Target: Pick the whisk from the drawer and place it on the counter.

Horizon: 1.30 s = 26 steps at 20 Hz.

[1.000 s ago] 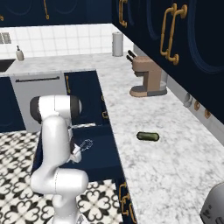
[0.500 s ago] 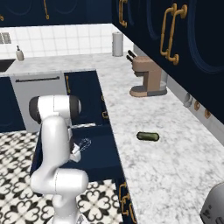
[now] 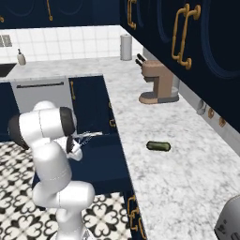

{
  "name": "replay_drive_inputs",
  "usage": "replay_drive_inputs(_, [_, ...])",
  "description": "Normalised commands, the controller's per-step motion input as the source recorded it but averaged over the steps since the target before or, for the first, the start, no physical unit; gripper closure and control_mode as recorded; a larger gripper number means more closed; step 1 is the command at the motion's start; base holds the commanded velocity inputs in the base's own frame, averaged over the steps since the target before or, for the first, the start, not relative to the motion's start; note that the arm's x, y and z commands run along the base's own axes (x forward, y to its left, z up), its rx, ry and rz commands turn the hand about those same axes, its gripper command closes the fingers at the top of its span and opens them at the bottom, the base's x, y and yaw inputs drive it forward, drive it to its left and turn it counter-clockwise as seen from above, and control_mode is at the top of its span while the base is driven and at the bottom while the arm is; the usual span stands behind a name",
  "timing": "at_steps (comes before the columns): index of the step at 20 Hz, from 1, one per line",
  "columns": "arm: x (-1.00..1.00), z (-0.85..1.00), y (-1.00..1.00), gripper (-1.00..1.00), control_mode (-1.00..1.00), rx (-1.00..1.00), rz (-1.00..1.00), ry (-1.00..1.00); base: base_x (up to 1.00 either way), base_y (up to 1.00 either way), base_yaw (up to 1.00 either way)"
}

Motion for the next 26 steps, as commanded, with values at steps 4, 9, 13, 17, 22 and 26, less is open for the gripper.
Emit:
replay_drive_inputs(4, [0.44,1.00,0.44,1.00,-1.00,0.00,0.00,-0.04,0.00,0.00,0.00])
replay_drive_inputs(9, [0.51,1.00,0.15,1.00,-1.00,-0.02,0.00,0.00,0.00,0.00,0.00])
replay_drive_inputs(13, [0.60,1.00,-0.14,1.00,-1.00,-0.03,0.00,0.00,0.00,0.00,0.00])
replay_drive_inputs(17, [0.81,0.72,-0.93,1.00,-1.00,0.00,-0.02,0.00,0.00,0.00,0.00])
replay_drive_inputs(22, [0.75,0.05,-1.00,1.00,-1.00,0.00,-0.08,0.00,0.00,0.00,0.00])
replay_drive_inputs(26, [0.48,0.00,-1.00,1.00,-1.00,0.00,-0.02,0.00,0.00,0.00,0.00])
